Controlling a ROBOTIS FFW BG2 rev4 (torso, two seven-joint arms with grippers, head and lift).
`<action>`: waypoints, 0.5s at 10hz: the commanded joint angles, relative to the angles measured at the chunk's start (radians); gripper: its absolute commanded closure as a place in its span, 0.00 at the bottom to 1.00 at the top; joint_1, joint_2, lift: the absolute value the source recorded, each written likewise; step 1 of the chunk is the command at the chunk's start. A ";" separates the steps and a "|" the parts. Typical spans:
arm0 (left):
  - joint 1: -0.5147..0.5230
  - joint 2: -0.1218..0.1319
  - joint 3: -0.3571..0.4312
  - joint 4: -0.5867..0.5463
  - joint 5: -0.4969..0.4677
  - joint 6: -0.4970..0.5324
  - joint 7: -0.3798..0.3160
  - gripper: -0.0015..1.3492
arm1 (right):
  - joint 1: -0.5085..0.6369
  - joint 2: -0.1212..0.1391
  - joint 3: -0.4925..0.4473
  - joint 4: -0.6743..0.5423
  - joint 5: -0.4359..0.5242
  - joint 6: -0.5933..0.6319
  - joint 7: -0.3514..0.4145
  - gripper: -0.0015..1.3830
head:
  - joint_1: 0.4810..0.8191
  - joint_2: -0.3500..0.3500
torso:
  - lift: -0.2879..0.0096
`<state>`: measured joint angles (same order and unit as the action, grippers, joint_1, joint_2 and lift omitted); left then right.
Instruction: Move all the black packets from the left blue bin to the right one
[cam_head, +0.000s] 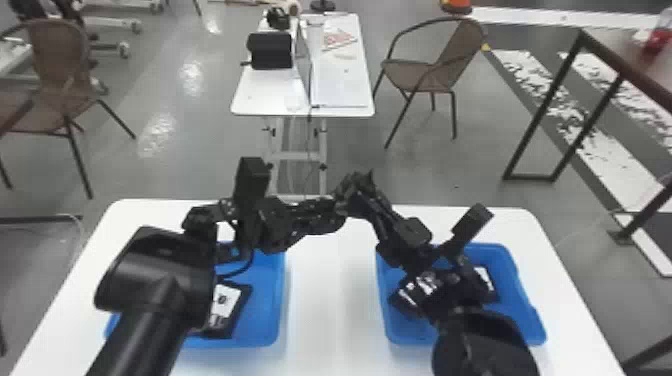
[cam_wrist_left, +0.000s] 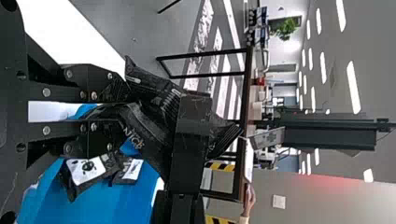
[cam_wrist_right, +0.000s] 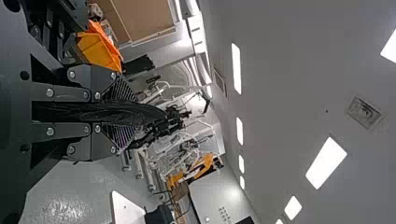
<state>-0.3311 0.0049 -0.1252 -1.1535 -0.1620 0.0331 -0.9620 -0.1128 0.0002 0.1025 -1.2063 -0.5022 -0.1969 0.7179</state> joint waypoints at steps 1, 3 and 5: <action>0.035 -0.006 0.061 -0.003 0.058 0.005 0.003 0.27 | 0.010 0.001 -0.021 -0.006 -0.016 -0.006 0.000 0.92 | 0.63 0.40 | 0.97; 0.126 0.020 0.150 -0.115 0.162 0.054 0.034 0.07 | 0.039 0.001 -0.078 -0.016 -0.016 -0.006 -0.020 0.92 | 0.63 0.41 | 0.97; 0.238 0.047 0.234 -0.256 0.300 0.097 0.123 0.07 | 0.097 -0.040 -0.138 -0.009 -0.021 0.011 -0.051 0.92 | 0.63 0.44 | 0.97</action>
<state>-0.1281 0.0439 0.0829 -1.3701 0.0879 0.1202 -0.8437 -0.0330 -0.0277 -0.0170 -1.2210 -0.5223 -0.1900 0.6691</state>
